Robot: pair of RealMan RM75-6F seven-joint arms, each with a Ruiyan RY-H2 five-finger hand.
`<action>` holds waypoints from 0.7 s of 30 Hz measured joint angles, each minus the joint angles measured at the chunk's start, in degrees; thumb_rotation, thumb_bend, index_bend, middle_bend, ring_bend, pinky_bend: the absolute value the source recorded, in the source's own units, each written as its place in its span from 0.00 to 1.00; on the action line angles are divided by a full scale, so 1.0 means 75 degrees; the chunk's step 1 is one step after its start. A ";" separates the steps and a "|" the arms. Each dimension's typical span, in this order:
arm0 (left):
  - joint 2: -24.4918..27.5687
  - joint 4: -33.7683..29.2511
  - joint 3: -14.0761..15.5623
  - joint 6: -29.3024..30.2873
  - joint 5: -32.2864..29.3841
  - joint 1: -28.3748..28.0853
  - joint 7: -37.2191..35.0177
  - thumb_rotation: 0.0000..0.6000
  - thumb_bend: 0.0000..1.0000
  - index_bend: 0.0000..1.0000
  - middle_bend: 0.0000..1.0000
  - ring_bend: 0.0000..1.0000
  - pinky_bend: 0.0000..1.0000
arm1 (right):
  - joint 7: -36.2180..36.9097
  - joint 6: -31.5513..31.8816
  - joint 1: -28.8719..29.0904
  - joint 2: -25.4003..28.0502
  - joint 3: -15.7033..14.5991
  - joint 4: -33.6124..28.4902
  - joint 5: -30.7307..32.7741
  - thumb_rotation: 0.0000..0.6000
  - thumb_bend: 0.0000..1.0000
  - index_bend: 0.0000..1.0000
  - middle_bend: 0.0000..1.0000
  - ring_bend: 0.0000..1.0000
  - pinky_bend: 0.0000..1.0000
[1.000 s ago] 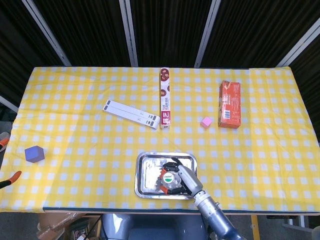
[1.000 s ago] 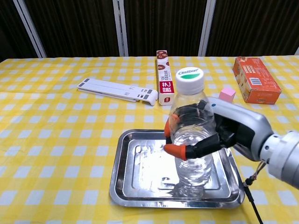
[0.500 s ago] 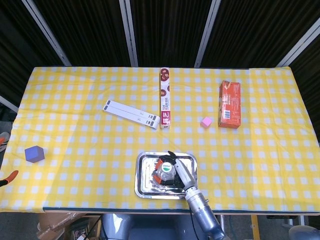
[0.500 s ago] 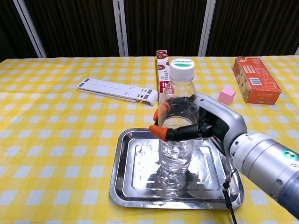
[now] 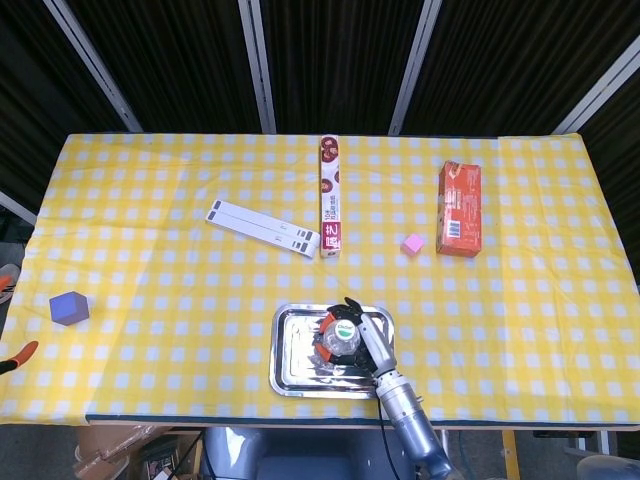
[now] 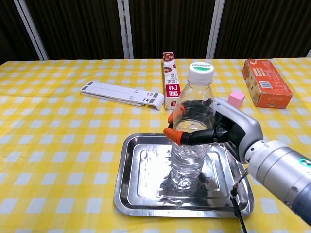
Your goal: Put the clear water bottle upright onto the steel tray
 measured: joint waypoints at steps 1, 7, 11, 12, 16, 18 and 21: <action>0.0000 -0.0001 0.0000 -0.0002 -0.0002 -0.0001 -0.0001 1.00 0.21 0.13 0.00 0.00 0.00 | -0.0021 0.0018 0.0000 -0.0028 -0.0018 0.0053 -0.0035 1.00 0.65 0.76 0.55 0.24 0.00; 0.0007 0.0001 -0.0006 -0.0019 -0.0027 -0.0004 -0.0013 1.00 0.21 0.13 0.00 0.00 0.00 | -0.0178 0.0109 -0.0004 -0.0223 -0.0146 0.0295 -0.0212 1.00 0.59 0.76 0.55 0.24 0.00; 0.0018 0.0005 0.0002 -0.0001 0.0004 0.0001 -0.0053 1.00 0.21 0.13 0.00 0.00 0.00 | -0.0210 0.0116 -0.0003 -0.0225 -0.0176 0.0305 -0.0280 1.00 0.55 0.75 0.55 0.23 0.00; 0.0020 0.0007 -0.0001 0.0006 0.0005 0.0004 -0.0061 1.00 0.21 0.13 0.00 0.00 0.00 | -0.0235 0.0120 -0.0003 -0.0216 -0.0178 0.0305 -0.0287 1.00 0.53 0.73 0.55 0.22 0.00; 0.0023 0.0010 -0.0004 0.0004 -0.0011 0.0007 -0.0077 1.00 0.21 0.13 0.00 0.00 0.00 | -0.0325 0.0064 0.0002 -0.0146 -0.0191 0.0265 -0.0260 1.00 0.33 0.57 0.53 0.18 0.00; 0.0019 0.0010 0.0000 0.0003 -0.0002 0.0006 -0.0056 1.00 0.21 0.13 0.00 0.00 0.00 | -0.0350 -0.0049 0.0023 -0.0071 -0.0202 0.0200 -0.0222 1.00 0.22 0.51 0.49 0.15 0.00; 0.0006 0.0004 0.0017 0.0001 0.0027 0.0002 0.0006 1.00 0.21 0.13 0.00 0.00 0.00 | -0.0246 -0.0279 0.0073 0.0087 -0.0208 0.0059 -0.0180 1.00 0.13 0.44 0.42 0.11 0.00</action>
